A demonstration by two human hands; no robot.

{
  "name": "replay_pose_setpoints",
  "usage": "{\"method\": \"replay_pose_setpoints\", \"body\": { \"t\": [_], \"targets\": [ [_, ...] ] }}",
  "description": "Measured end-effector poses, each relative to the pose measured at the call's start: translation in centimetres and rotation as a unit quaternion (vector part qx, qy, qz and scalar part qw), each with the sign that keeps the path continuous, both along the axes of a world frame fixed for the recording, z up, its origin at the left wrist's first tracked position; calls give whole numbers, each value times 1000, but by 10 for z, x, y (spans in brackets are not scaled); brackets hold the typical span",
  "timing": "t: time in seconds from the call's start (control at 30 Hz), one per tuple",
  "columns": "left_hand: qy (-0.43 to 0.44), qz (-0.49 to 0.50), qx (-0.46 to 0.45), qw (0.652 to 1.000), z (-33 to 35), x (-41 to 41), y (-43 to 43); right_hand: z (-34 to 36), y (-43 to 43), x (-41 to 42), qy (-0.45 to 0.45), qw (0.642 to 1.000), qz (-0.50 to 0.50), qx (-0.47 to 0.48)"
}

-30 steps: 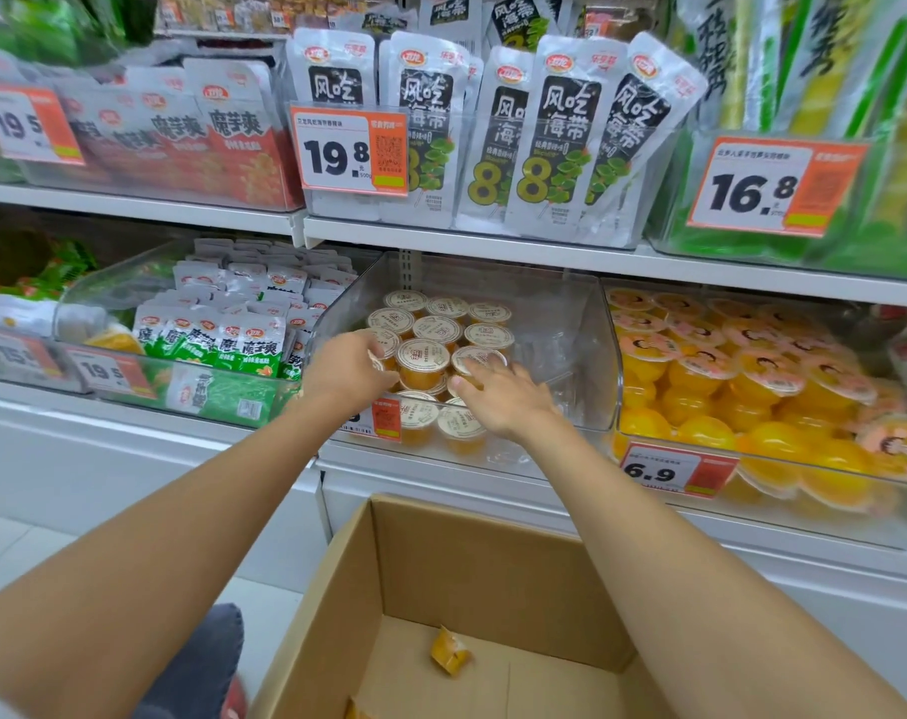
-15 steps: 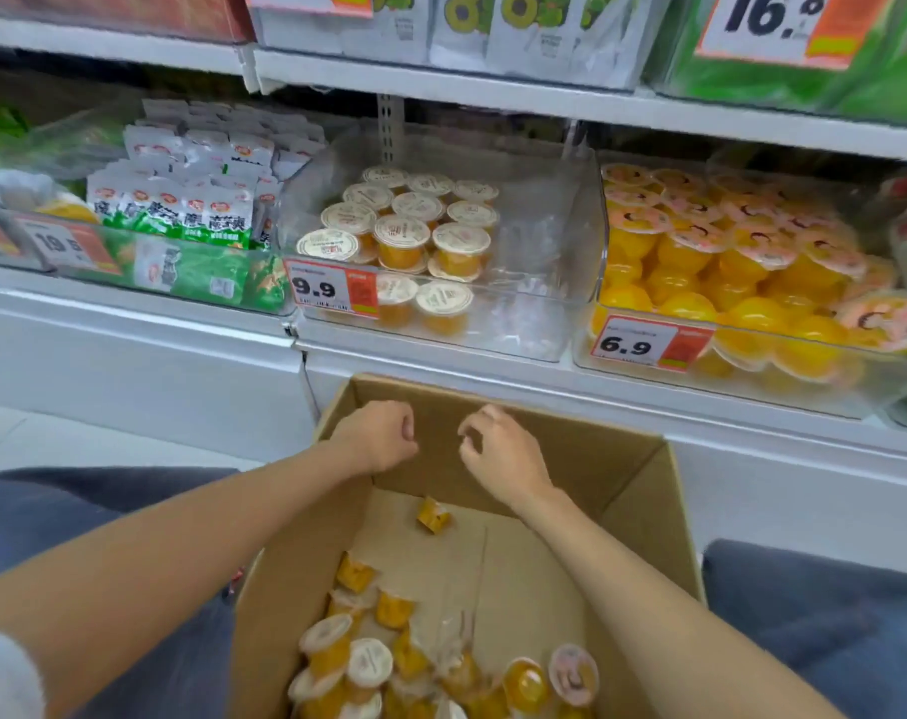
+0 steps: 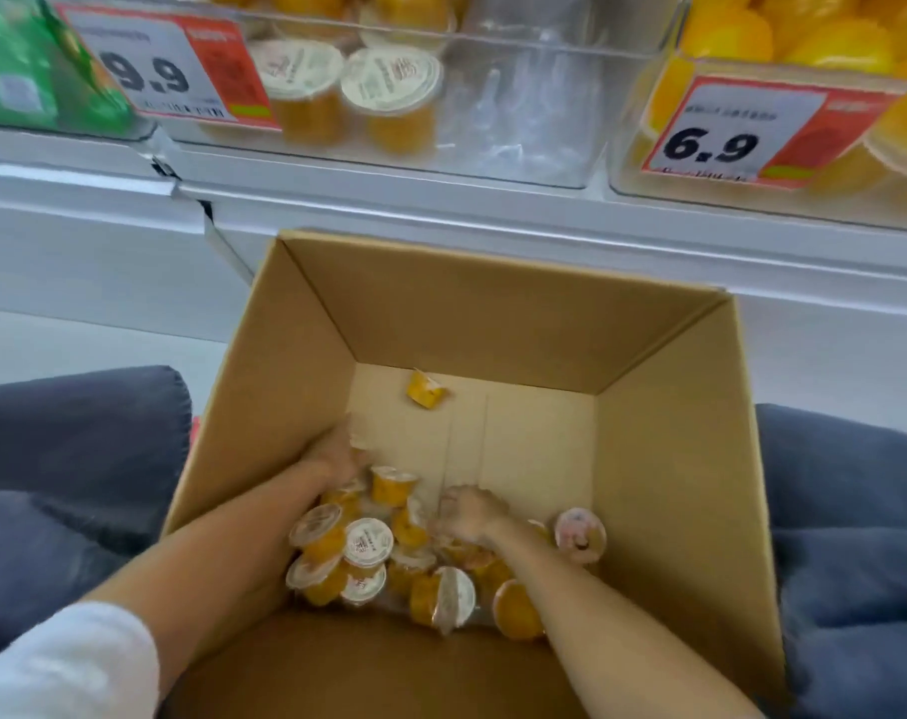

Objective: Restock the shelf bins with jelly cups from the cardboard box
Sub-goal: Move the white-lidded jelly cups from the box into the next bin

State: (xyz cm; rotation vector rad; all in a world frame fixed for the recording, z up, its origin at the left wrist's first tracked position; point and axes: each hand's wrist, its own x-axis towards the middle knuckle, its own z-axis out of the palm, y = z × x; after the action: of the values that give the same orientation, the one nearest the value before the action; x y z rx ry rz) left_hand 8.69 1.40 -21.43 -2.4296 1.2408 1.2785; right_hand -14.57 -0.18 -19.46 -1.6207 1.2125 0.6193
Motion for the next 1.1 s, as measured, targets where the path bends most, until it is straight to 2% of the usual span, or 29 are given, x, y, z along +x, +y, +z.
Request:
{"method": "replay_pose_setpoints", "body": {
  "t": [0.07, 0.27, 0.37, 0.5, 0.6, 0.73, 0.9, 1.0, 1.1],
  "targets": [
    [-21, -13, -11, 1000, -2, -7, -1, -6, 9, 6, -10, 999, 36, 5],
    [-42, 46, -43, 997, -11, -21, 7, -25, 27, 28, -40, 999, 4, -10],
    [-30, 92, -68, 993, -6, -23, 8, -35, 24, 29, -3, 995, 72, -69],
    [1, 133, -83, 988, 3, -21, 10, -40, 22, 28, 12, 987, 141, -78],
    [39, 170, -90, 981, 16, -20, 11, -35, 16, 26, -28, 985, 128, -113],
    [107, 223, -89, 965, 42, -22, 4, -13, 2, 20, -87, 985, 17, -145],
    [241, 297, -121, 916, 97, -42, -17, 49, -26, 13, -141, 946, -58, -285],
    [281, 267, -190, 902, 145, -51, -25, 105, -39, 12, -189, 913, -81, -353],
    [263, 206, -278, 901, 194, -49, -29, 155, -50, 8, -223, 876, -65, -422]
  ]
}}
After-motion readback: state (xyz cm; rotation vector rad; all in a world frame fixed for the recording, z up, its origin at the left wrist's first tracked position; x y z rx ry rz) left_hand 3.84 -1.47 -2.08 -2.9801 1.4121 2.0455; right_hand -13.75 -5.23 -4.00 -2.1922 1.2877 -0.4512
